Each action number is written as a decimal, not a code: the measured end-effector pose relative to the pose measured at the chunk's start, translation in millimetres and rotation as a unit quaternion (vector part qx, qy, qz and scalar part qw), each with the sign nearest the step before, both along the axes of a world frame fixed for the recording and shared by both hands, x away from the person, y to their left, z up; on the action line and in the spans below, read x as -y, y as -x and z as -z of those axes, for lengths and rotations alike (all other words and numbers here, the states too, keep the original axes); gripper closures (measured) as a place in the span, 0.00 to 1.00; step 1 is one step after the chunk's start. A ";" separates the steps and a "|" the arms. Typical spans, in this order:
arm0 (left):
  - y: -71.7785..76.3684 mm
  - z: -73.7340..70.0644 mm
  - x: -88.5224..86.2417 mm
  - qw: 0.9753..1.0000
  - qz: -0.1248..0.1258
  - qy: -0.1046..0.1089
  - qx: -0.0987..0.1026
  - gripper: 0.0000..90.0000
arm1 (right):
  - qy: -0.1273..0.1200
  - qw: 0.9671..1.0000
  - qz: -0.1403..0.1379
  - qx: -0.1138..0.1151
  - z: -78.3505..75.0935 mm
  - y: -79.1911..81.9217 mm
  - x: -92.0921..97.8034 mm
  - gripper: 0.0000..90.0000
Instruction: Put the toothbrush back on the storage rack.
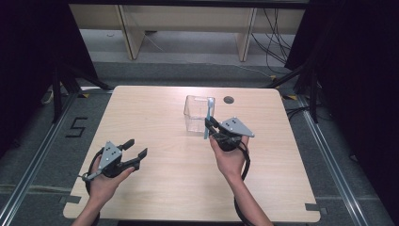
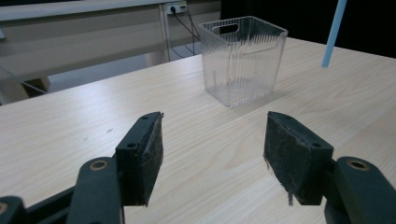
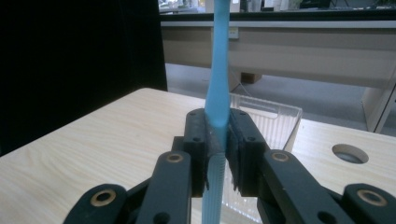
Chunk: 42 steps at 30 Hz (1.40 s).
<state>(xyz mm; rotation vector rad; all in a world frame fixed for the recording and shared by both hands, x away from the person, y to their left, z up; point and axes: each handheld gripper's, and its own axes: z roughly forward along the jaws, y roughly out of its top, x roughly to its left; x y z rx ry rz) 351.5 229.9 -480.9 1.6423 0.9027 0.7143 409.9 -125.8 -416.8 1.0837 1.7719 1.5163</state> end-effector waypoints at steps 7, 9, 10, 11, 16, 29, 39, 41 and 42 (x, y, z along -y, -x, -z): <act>4.9 16.6 -10.1 1.000 -0.024 -0.003 -0.012 0.41 | -0.004 1.000 0.011 0.010 -8.8 -11.0 2.3 0.88; 5.4 21.6 -12.0 0.999 -0.030 -0.002 -0.015 0.41 | -0.002 1.000 0.010 0.013 -9.8 -12.6 2.6 0.88; 4.8 24.5 -12.6 0.999 -0.031 0.002 -0.012 0.41 | -0.002 1.000 0.012 0.012 -10.9 -13.8 2.7 0.88; 4.9 29.0 -14.1 0.999 -0.035 0.003 -0.013 0.41 | -0.001 1.000 0.017 0.011 -13.2 -16.4 3.8 0.88; 5.5 35.2 -17.3 0.999 -0.042 -0.001 -0.014 0.40 | -0.003 1.000 0.021 0.019 -16.8 -22.9 6.1 0.88; 3.4 42.9 -20.8 0.999 -0.050 0.011 -0.006 0.38 | -0.004 0.999 0.037 0.026 -25.6 -42.4 8.4 0.88; 4.0 42.6 -23.2 0.998 -0.055 0.015 -0.007 0.38 | 0.002 0.999 0.043 0.033 -29.0 -55.2 1.5 0.88; 4.1 42.7 -23.1 0.998 -0.056 0.015 -0.007 0.38 | 0.003 0.998 0.044 0.036 -29.1 -56.4 1.7 0.88; 4.1 42.6 -23.1 0.998 -0.056 0.015 -0.006 0.38 | -0.003 0.999 0.044 0.032 -28.6 -57.7 1.1 0.88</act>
